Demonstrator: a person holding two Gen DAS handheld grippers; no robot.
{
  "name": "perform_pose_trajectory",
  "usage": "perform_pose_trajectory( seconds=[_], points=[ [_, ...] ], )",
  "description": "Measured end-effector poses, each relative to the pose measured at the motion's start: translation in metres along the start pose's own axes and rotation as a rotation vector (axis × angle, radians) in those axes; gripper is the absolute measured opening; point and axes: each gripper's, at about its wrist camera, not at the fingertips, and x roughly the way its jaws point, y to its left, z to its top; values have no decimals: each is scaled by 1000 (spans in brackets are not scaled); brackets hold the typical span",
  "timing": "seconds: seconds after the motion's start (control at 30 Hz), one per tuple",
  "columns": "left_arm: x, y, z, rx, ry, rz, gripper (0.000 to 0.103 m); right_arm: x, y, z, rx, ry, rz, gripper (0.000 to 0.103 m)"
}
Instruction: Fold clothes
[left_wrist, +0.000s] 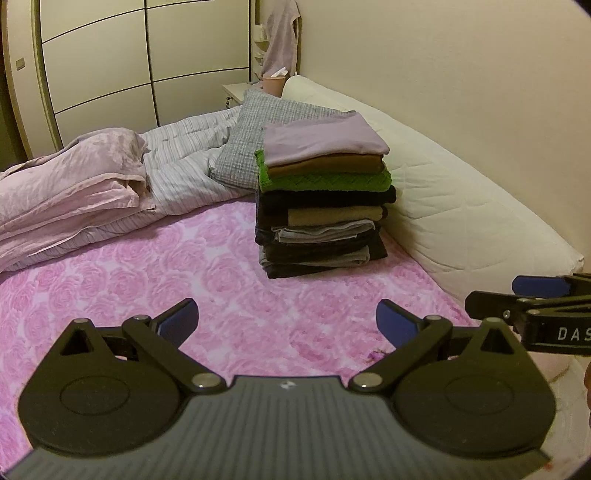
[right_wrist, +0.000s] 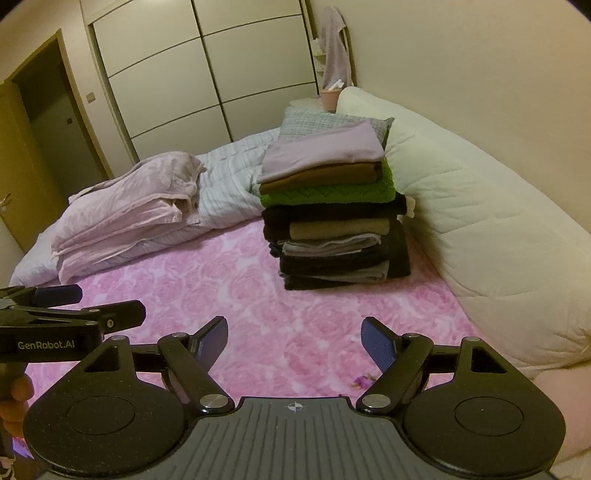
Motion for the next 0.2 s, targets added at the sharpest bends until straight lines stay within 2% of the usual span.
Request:
perform_pose_trajectory(
  seconds=[0.2],
  points=[
    [1,-11,2,-15,-11,29,101,2,-10,5,-18,2,18,76]
  ],
)
